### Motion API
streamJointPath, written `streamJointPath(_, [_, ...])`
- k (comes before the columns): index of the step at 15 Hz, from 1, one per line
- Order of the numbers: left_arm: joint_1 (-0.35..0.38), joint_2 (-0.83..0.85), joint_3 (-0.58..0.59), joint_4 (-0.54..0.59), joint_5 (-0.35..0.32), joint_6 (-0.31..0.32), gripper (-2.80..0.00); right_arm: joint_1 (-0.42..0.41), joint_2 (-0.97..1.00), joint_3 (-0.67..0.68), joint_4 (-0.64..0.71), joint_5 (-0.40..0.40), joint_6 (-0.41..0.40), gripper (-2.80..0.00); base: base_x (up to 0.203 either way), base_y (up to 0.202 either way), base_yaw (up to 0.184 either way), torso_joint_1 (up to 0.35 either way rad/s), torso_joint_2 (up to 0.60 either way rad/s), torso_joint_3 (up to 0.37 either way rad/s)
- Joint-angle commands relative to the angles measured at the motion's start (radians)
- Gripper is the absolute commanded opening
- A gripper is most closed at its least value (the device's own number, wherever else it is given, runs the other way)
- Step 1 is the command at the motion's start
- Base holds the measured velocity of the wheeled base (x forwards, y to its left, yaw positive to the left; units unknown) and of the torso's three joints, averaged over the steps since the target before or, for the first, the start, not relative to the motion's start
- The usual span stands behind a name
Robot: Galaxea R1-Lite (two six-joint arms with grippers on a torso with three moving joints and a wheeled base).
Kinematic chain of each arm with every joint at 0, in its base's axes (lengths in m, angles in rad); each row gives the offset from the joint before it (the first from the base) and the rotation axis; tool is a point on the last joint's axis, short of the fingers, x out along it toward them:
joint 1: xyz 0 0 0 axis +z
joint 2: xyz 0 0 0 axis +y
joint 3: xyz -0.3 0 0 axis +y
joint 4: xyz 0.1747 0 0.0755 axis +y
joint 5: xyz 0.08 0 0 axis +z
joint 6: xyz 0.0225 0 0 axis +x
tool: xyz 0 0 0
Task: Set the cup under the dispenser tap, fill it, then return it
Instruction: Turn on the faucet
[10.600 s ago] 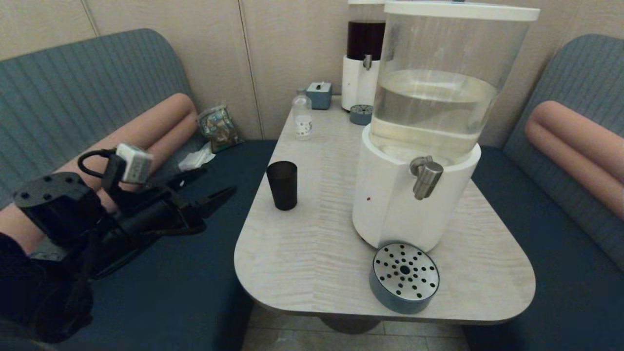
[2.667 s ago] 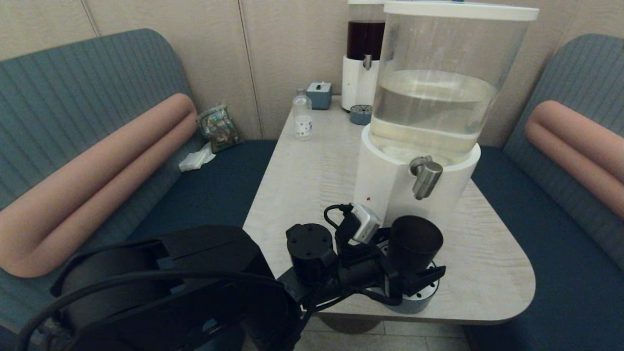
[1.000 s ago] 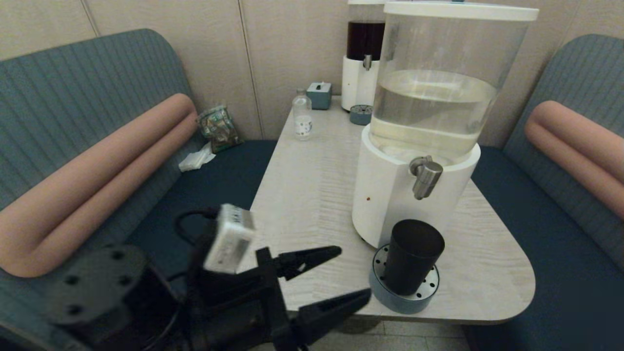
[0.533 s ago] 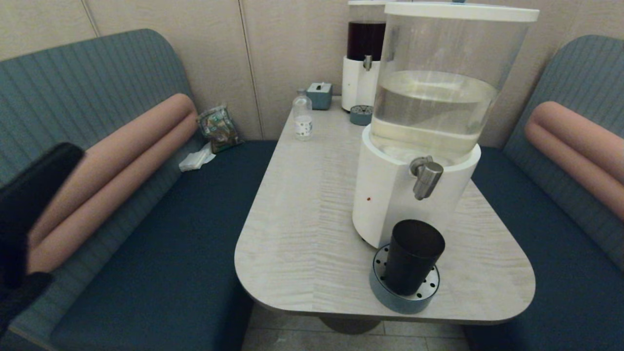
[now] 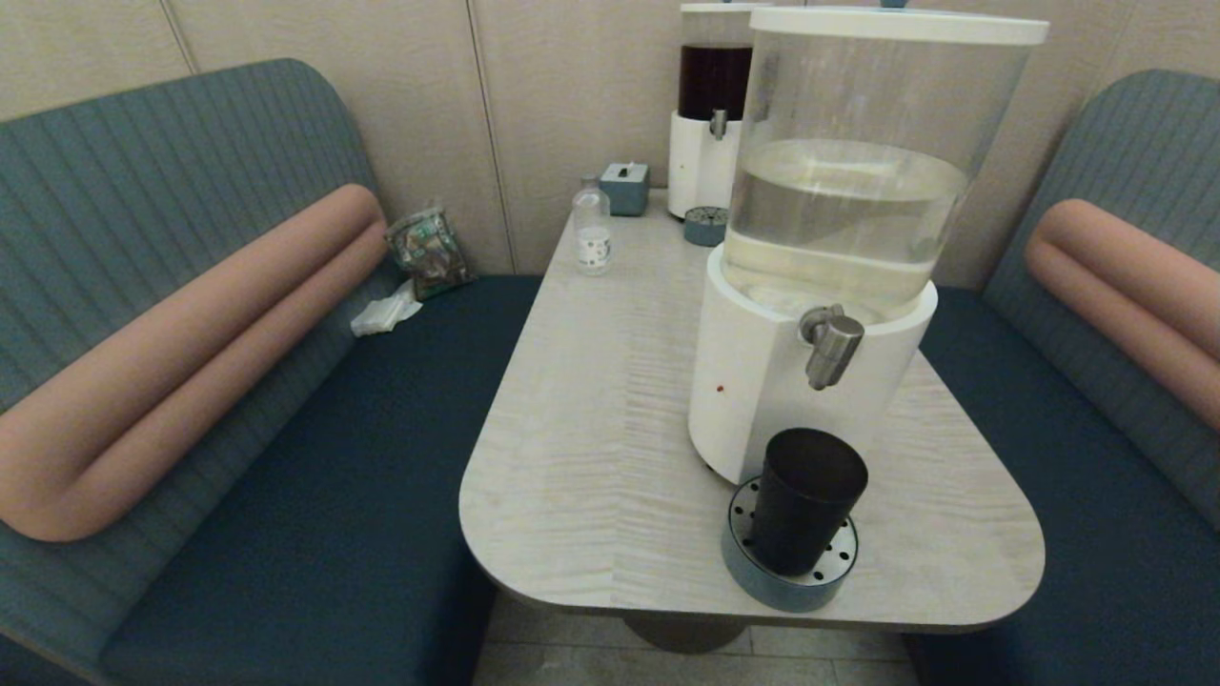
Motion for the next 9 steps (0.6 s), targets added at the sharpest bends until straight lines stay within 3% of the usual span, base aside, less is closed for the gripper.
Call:
streamJointPath(1, [0.033, -0.179, 0.034, 0.472, 0.036, 0.126, -2.8, 0.0, -0.002, 0.0, 0.0, 0.0, -0.001, -2.8, 0.0, 0.0, 0.0, 0.0, 0.0, 0.0])
streamJointPath(3, [0.043, -0.186, 0.045, 0.701, 0.097, 0.202, -2.8, 0.0, -0.002, 0.0, 0.0, 0.0, -0.001, -2.8, 0.0, 0.0, 0.0, 0.0, 0.0, 0.0])
streamJointPath(4, [0.046, -0.187, 0.045, 0.754, 0.125, 0.212, -2.8, 0.0, -0.002, 0.0, 0.0, 0.0, -0.001, -2.8, 0.0, 0.0, 0.0, 0.0, 0.0, 0.0])
streamJointPath(9, [0.047, -0.187, 0.05, 0.739, 0.129, 0.171, -2.8, 0.0, -0.002, 0.001, -0.001, -0.001, -0.002, -2.8, 0.0, 0.0, 0.0, 0.0, 0.0, 0.0])
